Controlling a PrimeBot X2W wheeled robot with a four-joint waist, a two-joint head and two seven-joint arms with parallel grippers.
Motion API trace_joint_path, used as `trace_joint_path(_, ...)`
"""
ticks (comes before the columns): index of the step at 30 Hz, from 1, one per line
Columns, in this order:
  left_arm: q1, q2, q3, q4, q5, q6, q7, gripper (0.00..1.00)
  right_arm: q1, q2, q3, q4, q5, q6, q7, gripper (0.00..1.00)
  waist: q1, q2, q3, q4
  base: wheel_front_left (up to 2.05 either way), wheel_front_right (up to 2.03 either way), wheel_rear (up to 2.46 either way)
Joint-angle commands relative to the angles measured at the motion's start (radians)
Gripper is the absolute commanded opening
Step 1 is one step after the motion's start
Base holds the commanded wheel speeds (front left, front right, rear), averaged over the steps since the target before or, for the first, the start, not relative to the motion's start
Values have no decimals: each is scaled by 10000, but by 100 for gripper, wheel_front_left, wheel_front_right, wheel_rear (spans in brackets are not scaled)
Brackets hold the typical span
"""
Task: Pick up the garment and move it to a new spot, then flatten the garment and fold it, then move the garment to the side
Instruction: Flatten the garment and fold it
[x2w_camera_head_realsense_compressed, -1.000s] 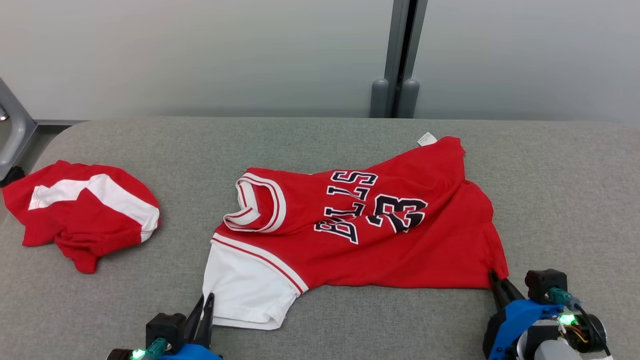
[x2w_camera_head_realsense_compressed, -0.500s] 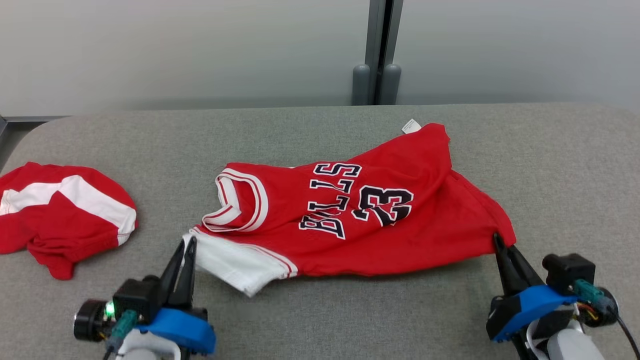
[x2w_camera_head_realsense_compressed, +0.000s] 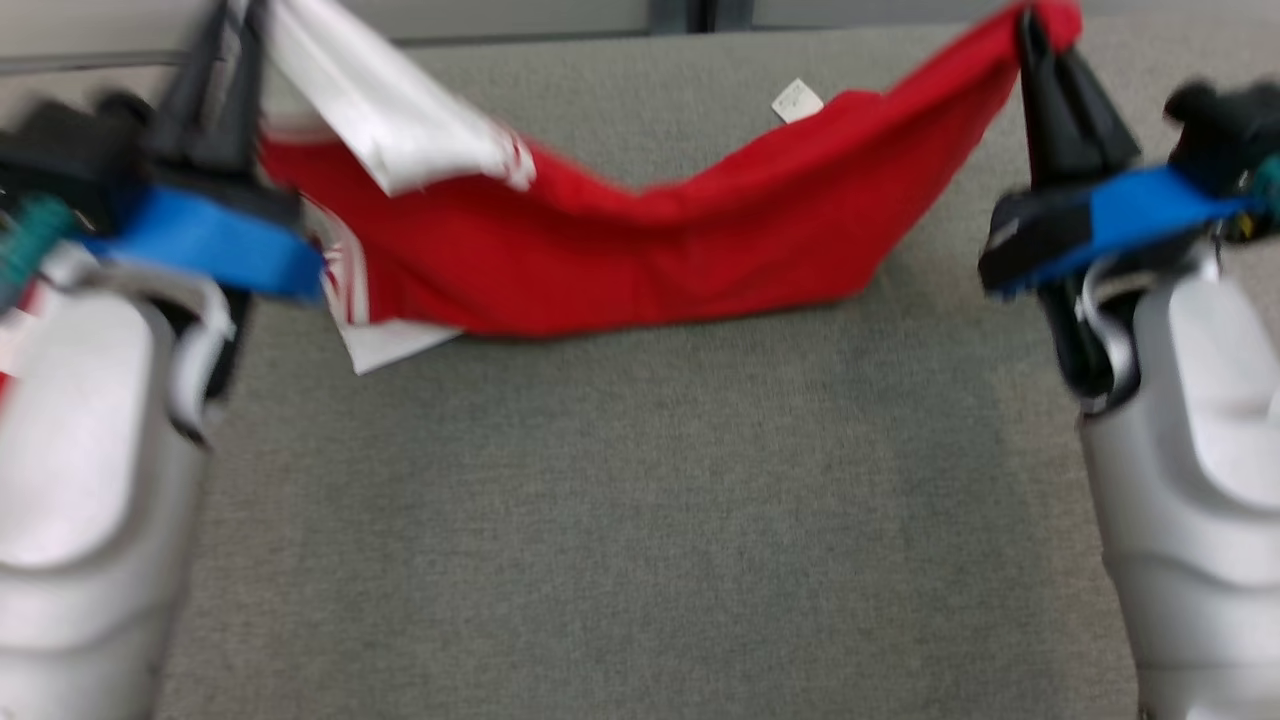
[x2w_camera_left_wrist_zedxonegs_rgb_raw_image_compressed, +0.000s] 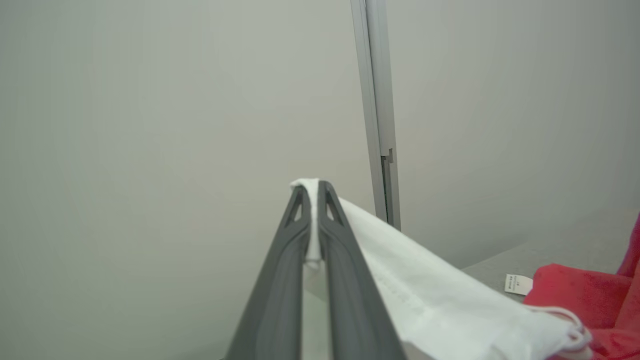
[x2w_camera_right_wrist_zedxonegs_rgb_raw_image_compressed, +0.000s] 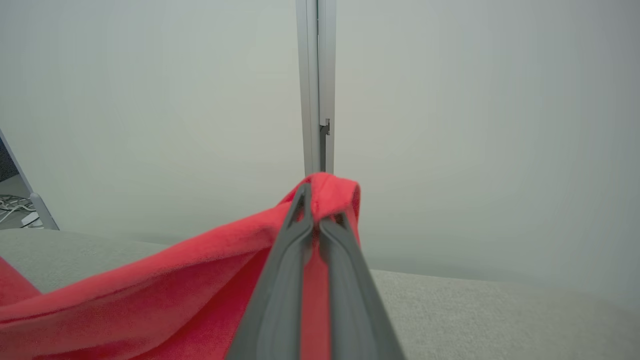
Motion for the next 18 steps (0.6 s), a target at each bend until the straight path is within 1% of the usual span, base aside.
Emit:
trace_joint_path(1, -396, 146, 0, 42, 11, -2, 38, 0, -355, 2, -34, 129, 54, 1, 7, 0, -3, 0, 348, 189, 0, 0, 0)
trace_joint_path(5, -2388, 533, -213, 340, -48, -72, 303, 0, -2425, -14, -11, 1044, -116, 1, -111, 0, -3, 0, 1078, 2, 0, 0, 0)
trace_joint_path(8, -3917, 918, -418, 837, -55, -85, 494, 0, -4022, -4, 22, 1884, -151, 1, -147, 0, -3, 0, 1487, -180, 0, 0, 0)
trace_joint_path(9, -4406, 941, -531, 1016, -88, -88, 483, 0, -4524, -7, 3, 2225, -177, 1, -169, 0, -3, 0, 1558, -227, 0, 0, 0)
trace_joint_path(14, -6507, 1341, -1240, 1752, -251, -66, 772, 0, -6861, 109, -143, 3977, -244, 1, -336, 0, -3, 0, 1675, -526, 0, 0, 0)
trace_joint_path(18, -7842, 1310, -1712, 2463, -516, -67, 762, 0, -8265, -35, -305, 5200, -366, -1, -499, 0, -3, 0, 1479, -581, 0, 0, 0)
